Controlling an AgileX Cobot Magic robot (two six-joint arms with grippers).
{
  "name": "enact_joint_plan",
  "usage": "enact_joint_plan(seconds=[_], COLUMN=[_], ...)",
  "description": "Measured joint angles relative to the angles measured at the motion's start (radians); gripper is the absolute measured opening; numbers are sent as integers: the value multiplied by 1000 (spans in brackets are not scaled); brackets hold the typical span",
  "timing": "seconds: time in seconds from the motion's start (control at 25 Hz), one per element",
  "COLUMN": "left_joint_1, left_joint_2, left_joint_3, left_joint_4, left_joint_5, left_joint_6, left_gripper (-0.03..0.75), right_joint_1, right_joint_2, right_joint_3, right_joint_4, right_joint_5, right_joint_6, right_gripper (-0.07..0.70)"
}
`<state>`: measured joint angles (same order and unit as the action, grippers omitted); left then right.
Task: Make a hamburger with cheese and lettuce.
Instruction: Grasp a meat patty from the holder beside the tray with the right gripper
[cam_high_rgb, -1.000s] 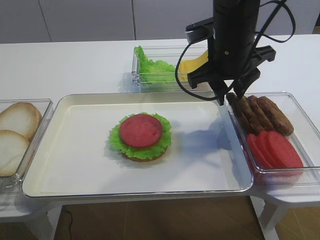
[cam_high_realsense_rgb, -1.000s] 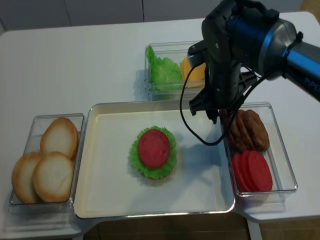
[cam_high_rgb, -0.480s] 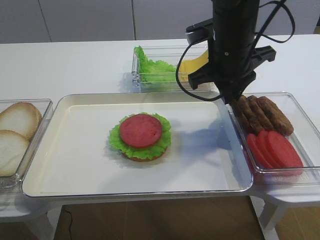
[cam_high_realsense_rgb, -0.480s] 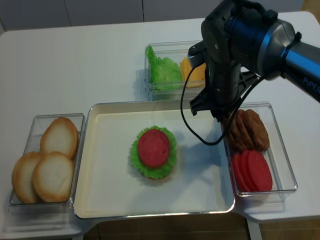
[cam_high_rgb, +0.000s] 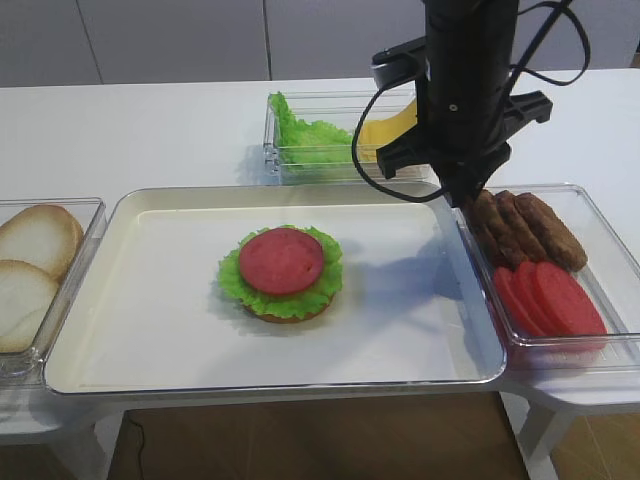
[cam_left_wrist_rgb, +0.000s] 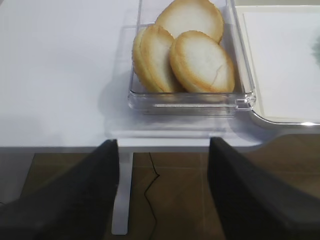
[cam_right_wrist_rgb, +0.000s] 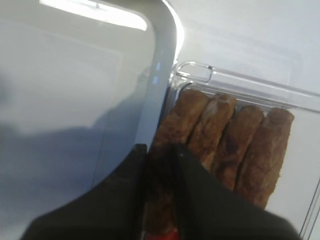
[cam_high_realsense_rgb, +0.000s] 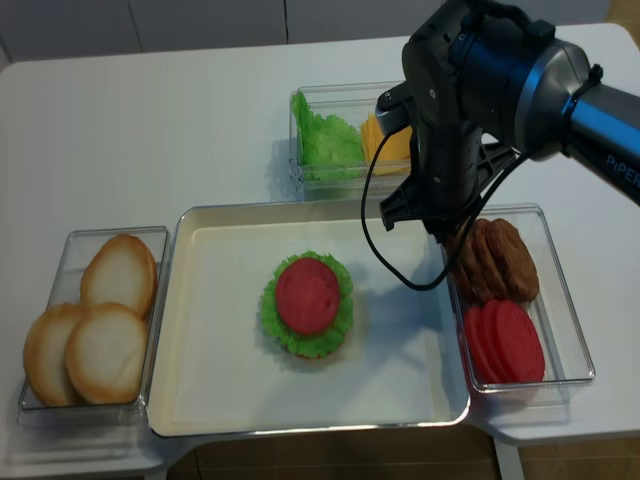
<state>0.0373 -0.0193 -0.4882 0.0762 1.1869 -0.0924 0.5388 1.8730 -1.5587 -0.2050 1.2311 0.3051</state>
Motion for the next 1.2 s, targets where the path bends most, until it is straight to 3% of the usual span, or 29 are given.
enact_joint_plan(seconds=[1.2], left_joint_1=[0], left_joint_2=[0], left_joint_3=[0], left_joint_4=[0], left_joint_5=[0], left_joint_6=[0], left_gripper=[418], right_joint_1=[15], right_joint_2=[-249], right_joint_3=[-35], right_joint_4=[70], right_joint_5=[16], right_joint_6=[18], right_gripper=[127])
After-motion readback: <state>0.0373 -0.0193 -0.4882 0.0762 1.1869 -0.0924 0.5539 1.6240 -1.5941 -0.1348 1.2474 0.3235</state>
